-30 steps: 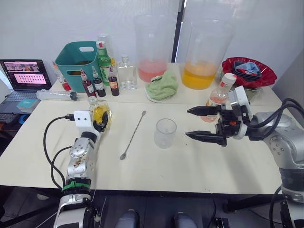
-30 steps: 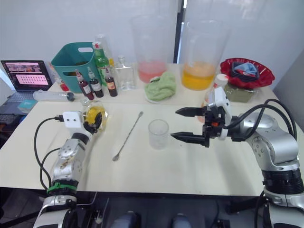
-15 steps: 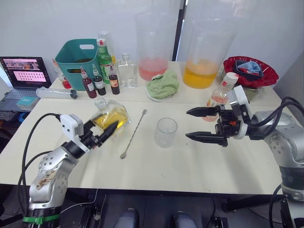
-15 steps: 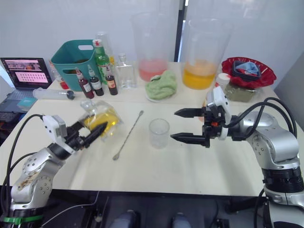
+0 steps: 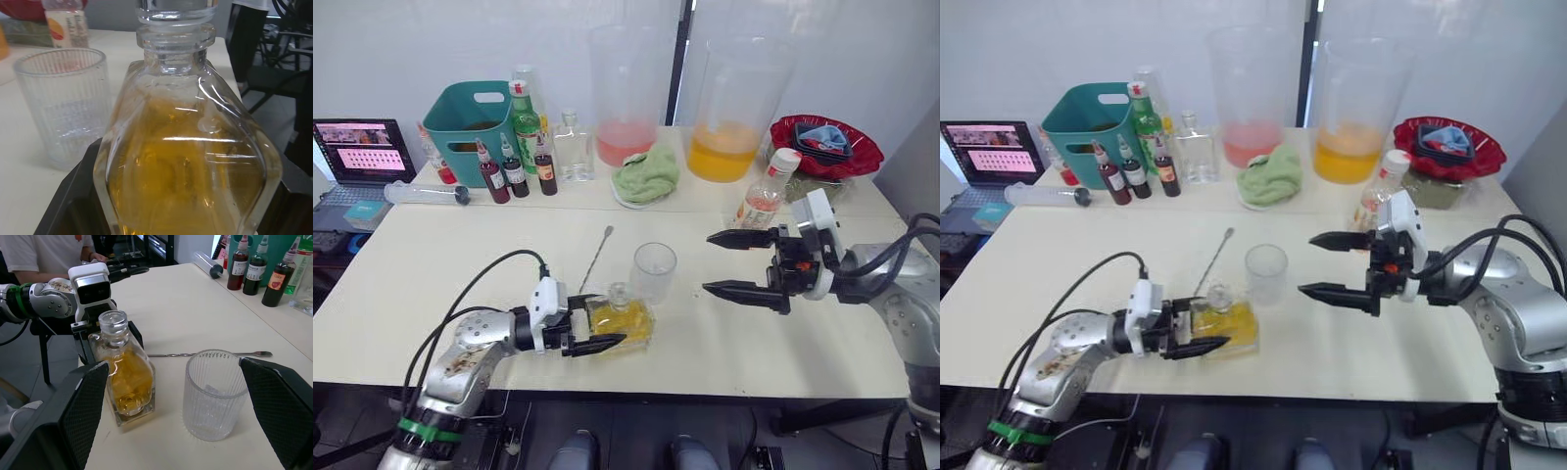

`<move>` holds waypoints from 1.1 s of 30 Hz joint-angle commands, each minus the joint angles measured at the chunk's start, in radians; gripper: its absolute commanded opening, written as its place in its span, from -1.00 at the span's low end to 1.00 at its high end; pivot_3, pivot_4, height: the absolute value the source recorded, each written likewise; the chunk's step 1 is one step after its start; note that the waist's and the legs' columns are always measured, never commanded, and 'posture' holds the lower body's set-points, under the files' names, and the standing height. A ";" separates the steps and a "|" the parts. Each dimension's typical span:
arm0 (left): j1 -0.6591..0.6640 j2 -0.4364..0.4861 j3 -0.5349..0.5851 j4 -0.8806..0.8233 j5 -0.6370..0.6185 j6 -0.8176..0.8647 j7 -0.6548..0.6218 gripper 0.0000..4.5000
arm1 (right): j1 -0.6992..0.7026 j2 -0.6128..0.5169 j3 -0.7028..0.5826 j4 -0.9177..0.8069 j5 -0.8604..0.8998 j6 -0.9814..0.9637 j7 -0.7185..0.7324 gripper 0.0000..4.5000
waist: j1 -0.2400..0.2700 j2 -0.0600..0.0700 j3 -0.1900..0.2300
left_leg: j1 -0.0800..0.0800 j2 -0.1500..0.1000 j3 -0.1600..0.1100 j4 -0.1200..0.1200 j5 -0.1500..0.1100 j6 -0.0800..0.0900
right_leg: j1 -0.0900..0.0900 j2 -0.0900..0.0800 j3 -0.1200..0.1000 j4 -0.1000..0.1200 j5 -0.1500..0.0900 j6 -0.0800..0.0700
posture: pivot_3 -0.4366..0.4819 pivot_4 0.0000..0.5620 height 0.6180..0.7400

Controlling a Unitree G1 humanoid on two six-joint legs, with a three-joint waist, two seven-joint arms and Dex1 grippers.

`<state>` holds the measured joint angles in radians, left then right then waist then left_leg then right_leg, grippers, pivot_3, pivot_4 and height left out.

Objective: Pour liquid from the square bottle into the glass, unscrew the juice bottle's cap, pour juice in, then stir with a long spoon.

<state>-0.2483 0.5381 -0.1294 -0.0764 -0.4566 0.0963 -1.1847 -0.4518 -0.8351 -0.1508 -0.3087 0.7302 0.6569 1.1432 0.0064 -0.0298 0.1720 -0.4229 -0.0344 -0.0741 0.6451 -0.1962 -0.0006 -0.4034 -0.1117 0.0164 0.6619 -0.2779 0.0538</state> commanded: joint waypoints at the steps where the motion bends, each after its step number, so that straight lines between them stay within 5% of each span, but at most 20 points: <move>1: -0.059 -0.024 -0.005 0.066 0.043 -0.135 -0.053 0.24 | 0.013 -0.019 -0.048 -0.056 0.026 0.004 -0.025 1.00 | 0.000 0.000 0.000 | 0.000 0.000 0.000 0.000 0.000 0.000 | 0.000 0.000 0.000 0.001 0.000 0.000 | -0.05 -0.47 1.00; 9: -0.099 -0.031 0.010 0.184 0.042 -0.176 -0.112 0.24 | 0.030 -0.025 -0.059 -0.065 0.027 0.004 -0.041 1.00 | -0.003 0.000 0.000 | 0.001 0.000 0.000 0.001 0.000 0.000 | 0.001 0.000 0.000 0.001 0.000 0.000 | -0.05 -0.47 1.00; 10: -0.105 -0.025 0.015 0.184 0.035 -0.163 -0.116 0.70 | 0.031 -0.024 -0.058 -0.066 0.027 0.003 -0.043 1.00 | -0.004 0.000 0.000 | 0.001 0.000 0.000 0.001 0.000 0.000 | 0.001 0.000 0.000 0.001 0.000 0.000 | -0.05 -0.47 1.00; 12: -0.113 -0.013 0.023 0.178 0.026 -0.138 -0.118 0.98 | 0.031 -0.021 -0.052 -0.065 0.026 0.001 -0.045 1.00 | -0.006 0.000 0.000 | 0.001 0.000 -0.001 0.001 0.000 0.000 | 0.001 0.000 0.000 0.001 0.000 0.000 | -0.05 -0.47 1.00; 22: -0.071 0.044 0.007 -0.100 0.011 0.162 0.022 0.99 | 0.011 -0.005 -0.008 -0.031 0.001 -0.022 -0.027 1.00 | -0.012 0.000 0.000 | 0.001 0.000 -0.003 0.001 0.000 0.000 | 0.001 0.000 0.000 0.001 0.000 0.000 | -0.05 -0.47 1.00; 33: -0.060 0.056 -0.043 -0.135 0.104 0.179 0.081 0.99 | -0.016 0.012 0.028 0.008 -0.038 -0.073 -0.021 1.00 | -0.015 0.000 0.000 | 0.001 0.000 -0.002 0.001 0.000 0.000 | 0.001 0.000 0.000 0.002 0.000 0.000 | -0.05 -0.47 1.00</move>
<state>-0.2993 0.5857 -0.1784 -0.1879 -0.3549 0.2864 -1.1039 -0.4509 -0.8216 -0.1088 -0.2859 0.6877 0.6016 1.1132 -0.0091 -0.0296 0.1719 -0.4217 -0.0347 -0.0764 0.6457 -0.1962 -0.0005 -0.4024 -0.1119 0.0166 0.6634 -0.2780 0.0538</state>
